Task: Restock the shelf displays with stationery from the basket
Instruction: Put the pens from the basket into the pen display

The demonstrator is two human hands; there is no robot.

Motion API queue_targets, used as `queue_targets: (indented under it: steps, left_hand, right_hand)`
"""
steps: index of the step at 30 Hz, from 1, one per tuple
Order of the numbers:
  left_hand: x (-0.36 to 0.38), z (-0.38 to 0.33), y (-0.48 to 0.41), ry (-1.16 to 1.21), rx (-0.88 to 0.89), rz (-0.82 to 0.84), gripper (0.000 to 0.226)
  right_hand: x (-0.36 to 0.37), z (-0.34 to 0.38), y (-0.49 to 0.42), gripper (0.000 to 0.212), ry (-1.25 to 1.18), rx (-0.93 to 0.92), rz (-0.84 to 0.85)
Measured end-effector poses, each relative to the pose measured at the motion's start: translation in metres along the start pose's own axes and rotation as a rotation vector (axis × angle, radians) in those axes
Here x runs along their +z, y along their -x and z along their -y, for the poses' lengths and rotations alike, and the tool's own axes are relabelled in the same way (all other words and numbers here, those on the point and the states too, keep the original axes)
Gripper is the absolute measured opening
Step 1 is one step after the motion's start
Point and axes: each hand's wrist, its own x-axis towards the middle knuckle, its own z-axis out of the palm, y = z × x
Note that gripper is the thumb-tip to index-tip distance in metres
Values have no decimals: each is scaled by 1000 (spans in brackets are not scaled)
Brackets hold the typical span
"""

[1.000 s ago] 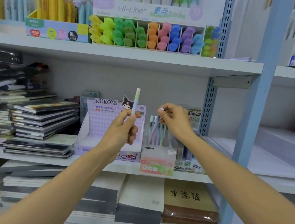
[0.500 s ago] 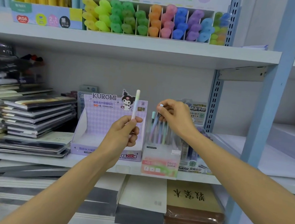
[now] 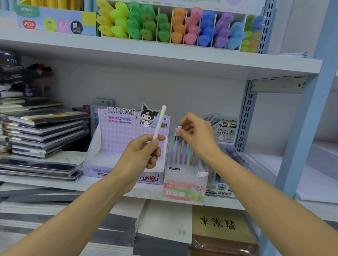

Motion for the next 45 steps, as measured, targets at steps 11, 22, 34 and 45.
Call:
queue_targets:
  steps: [11, 22, 34, 45]
  left_hand:
    - [8, -11, 8, -54, 12, 2, 7]
    - [10, -36, 11, 438, -7, -231, 12]
    - [33, -48, 12, 161, 357, -184, 22]
    - [24, -20, 26, -541, 514, -53, 22]
  right_hand:
    - [-35, 29, 7, 28, -554, 101, 81]
    - [-62, 19, 29, 10, -736, 165, 144]
    - [-65, 48, 34, 26, -576, 0, 135]
    - [-63, 50, 27, 11, -536, -12, -112]
